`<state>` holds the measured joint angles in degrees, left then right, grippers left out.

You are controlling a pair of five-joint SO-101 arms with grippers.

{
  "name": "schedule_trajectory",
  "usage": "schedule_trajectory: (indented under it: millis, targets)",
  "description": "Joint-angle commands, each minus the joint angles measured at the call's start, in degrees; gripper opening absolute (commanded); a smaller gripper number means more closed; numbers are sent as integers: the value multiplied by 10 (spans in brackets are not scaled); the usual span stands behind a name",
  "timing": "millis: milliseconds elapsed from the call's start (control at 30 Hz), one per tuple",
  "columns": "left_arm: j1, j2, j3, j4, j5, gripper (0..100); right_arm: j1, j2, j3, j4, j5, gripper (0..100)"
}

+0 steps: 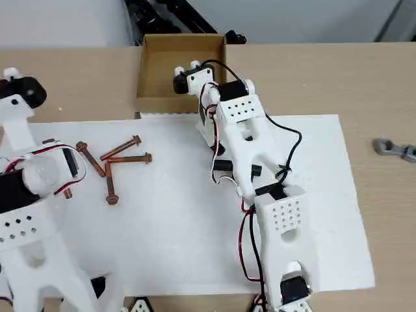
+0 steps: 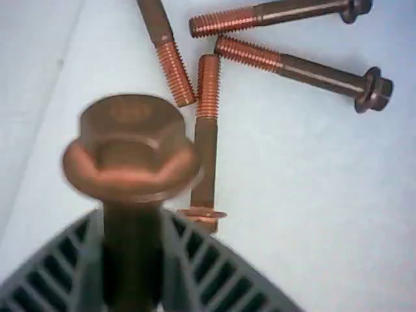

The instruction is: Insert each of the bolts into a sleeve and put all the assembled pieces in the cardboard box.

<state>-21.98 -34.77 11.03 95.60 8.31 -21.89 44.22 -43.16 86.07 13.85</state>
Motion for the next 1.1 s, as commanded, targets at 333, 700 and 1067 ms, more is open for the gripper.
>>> schedule_trajectory:
  millis: [333, 700, 1067]
  targets:
    - [3, -17, -2, -17, -15, 7, -3, 6, -14, 8, -16, 288]
    - [1, -17, -2, -13, -15, 7, -29, 16, -12, 36, -18, 288]
    - [1, -17, -2, -13, -13, 7, -33, 85, -16, 33, -18, 221]
